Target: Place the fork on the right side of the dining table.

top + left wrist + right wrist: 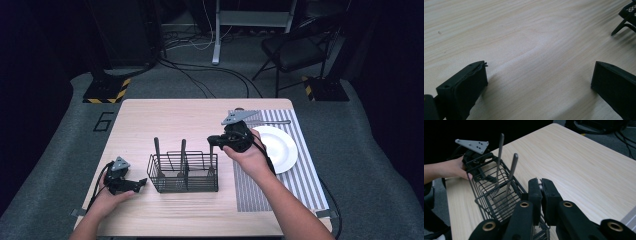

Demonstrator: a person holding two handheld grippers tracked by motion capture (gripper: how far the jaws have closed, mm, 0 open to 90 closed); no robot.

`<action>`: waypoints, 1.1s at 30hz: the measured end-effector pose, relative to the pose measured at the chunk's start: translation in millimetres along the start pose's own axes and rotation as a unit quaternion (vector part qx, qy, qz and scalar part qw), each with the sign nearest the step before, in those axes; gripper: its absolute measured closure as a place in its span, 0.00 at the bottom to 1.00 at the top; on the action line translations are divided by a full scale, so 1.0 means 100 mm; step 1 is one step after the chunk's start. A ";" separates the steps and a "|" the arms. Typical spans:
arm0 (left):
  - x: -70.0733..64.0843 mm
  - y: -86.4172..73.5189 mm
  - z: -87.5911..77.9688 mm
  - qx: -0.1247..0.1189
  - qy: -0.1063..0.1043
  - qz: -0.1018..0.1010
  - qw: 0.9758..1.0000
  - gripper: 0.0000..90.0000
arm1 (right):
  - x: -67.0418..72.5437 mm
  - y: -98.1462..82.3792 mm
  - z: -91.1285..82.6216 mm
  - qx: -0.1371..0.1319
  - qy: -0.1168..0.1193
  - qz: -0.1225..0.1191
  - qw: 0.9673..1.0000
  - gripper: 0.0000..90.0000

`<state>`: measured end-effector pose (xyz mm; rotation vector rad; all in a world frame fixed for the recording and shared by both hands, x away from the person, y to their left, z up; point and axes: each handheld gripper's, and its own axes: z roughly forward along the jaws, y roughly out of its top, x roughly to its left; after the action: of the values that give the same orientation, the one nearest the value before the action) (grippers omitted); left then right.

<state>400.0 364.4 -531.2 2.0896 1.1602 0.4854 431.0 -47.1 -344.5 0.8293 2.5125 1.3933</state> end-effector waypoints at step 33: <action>0.00 0.00 0.00 0.000 0.000 0.000 1.000 0.00 | 0.25 0.47 -0.30 -0.012 -0.001 -0.043 0.999 0.97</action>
<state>400.0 364.3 -531.2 2.0894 1.1600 0.4853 417.1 -36.1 -285.6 0.7088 2.4921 1.3918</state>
